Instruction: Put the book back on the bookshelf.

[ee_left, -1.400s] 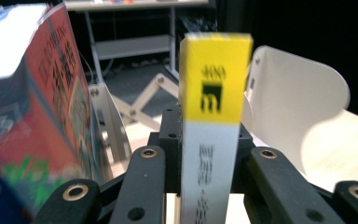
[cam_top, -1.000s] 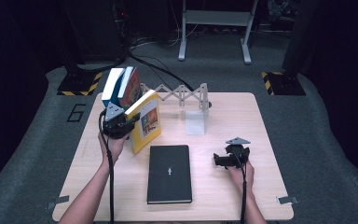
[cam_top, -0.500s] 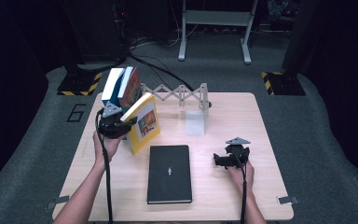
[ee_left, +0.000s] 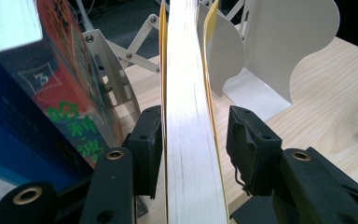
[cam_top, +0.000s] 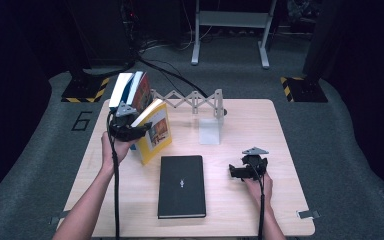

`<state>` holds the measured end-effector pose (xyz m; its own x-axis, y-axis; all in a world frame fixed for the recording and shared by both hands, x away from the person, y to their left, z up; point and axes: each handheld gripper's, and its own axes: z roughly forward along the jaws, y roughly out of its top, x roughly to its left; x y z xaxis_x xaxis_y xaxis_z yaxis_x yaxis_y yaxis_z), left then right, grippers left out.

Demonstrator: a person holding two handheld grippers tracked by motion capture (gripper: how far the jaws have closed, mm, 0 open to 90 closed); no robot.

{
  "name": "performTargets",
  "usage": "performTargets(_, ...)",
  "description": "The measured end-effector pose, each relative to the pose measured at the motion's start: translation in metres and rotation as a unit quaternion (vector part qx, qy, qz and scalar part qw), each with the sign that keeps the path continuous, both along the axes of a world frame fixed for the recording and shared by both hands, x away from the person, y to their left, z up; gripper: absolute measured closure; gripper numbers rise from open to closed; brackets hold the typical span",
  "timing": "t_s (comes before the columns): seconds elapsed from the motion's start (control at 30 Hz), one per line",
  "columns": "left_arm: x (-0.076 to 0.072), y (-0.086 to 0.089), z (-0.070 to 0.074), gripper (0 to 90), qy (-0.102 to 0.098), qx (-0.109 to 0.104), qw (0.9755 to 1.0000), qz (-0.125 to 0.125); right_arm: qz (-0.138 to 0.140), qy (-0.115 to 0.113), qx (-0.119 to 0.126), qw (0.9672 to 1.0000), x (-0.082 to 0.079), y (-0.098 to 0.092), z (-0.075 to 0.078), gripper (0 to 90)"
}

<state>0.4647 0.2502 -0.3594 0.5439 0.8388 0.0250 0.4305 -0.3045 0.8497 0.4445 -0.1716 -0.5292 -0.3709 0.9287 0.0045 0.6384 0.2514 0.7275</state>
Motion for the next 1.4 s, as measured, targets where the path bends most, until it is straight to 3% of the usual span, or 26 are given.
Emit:
performTargets(0.13, 0.002, -0.001, 0.004, 57.8, -0.002, 0.007, 1.0, -0.003, 0.0, 0.0, 0.0, 1.0, 0.0, 0.0, 0.0, 2.8)
performTargets(0.37, 0.009, -0.005, 0.008, 58.7, 0.021, 0.027, 0.9993, -0.017, 0.0, 0.001, 0.0, 1.0, 0.0, 0.0, 0.0, 2.8)
performTargets(0.5, 0.014, -0.007, 0.006, 64.1, 0.029, 0.037, 0.9987, -0.022, 0.0, 0.001, 0.001, 1.0, 0.0, 0.0, 0.0, 2.8)
performTargets(0.67, 0.014, -0.009, 0.005, 71.3, 0.028, 0.03, 0.9989, -0.021, 0.0, 0.001, 0.001, 1.0, 0.0, 0.0, 0.0, 2.8)
performTargets(0.7, 0.014, -0.009, 0.006, 71.6, 0.029, 0.038, 0.9986, -0.025, 0.0, 0.001, 0.001, 1.0, 0.0, 0.0, 0.0, 2.9)
performTargets(0.8, 0.015, -0.01, 0.006, 66.4, 0.033, 0.03, 0.9987, -0.022, 0.001, 0.0, 0.0, 1.0, 0.0, 0.0, 0.0, 2.9)
performTargets(0.9, 0.016, -0.01, 0.006, 59.8, 0.04, 0.042, 0.9979, -0.029, 0.001, 0.0, 0.0, 1.0, 0.0, 0.0, 0.0, 2.9)
performTargets(1.13, 0.018, -0.01, 0.006, 60.3, 0.037, 0.039, 0.9983, -0.022, 0.001, 0.0, 0.0, 1.0, 0.0, 0.0, 0.0, 2.9)
performTargets(1.27, 0.02, -0.009, 0.004, 72.0, 0.032, 0.029, 0.9989, -0.018, 0.001, 0.0, 0.0, 1.0, 0.0, 0.0, 0.0, 2.9)
performTargets(1.4, 0.019, -0.01, 0.004, 75.3, 0.028, 0.031, 0.9991, -0.007, 0.001, 0.0, 0.0, 1.0, 0.0, 0.0, 0.0, 2.9)
